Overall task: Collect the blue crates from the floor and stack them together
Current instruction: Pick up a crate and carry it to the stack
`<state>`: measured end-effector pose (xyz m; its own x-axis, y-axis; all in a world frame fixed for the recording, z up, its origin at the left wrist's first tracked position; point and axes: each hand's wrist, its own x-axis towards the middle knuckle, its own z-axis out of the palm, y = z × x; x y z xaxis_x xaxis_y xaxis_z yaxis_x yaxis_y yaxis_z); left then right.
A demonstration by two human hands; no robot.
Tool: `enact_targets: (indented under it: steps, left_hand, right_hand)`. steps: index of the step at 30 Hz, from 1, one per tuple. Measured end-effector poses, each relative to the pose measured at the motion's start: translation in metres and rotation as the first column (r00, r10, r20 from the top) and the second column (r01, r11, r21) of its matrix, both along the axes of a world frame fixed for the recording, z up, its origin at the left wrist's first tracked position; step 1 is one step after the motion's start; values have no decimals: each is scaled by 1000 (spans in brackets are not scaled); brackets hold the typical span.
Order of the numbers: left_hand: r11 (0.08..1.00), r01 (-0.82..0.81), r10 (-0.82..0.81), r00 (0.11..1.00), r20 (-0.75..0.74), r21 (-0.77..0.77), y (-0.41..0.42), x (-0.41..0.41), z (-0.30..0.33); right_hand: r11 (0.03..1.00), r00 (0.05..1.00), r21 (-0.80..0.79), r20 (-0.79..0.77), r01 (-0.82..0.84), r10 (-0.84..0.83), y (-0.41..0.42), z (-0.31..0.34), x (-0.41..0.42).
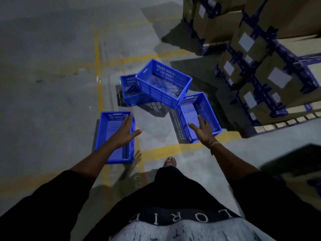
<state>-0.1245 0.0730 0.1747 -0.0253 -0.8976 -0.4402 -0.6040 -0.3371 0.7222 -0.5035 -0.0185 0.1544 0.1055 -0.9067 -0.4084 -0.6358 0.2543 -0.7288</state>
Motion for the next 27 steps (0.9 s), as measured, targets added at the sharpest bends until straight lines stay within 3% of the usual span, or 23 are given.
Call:
enact_targets:
  steps: [13,21,27]
  left_hand:
    - [990,142,-142,989,31,11,-289,44,4]
    - [942,333,-335,939,76,37,-493,115,-45]
    - [891,450,-453,879,153,55,-631,150,-105]
  right_hand:
    - [995,996,62,19,82,-83,-245,-6,59]
    - [969,973,99,-56,228,-223,-386,-57,115]
    - [968,971,122,-119,221,-207,-492,-114,162]
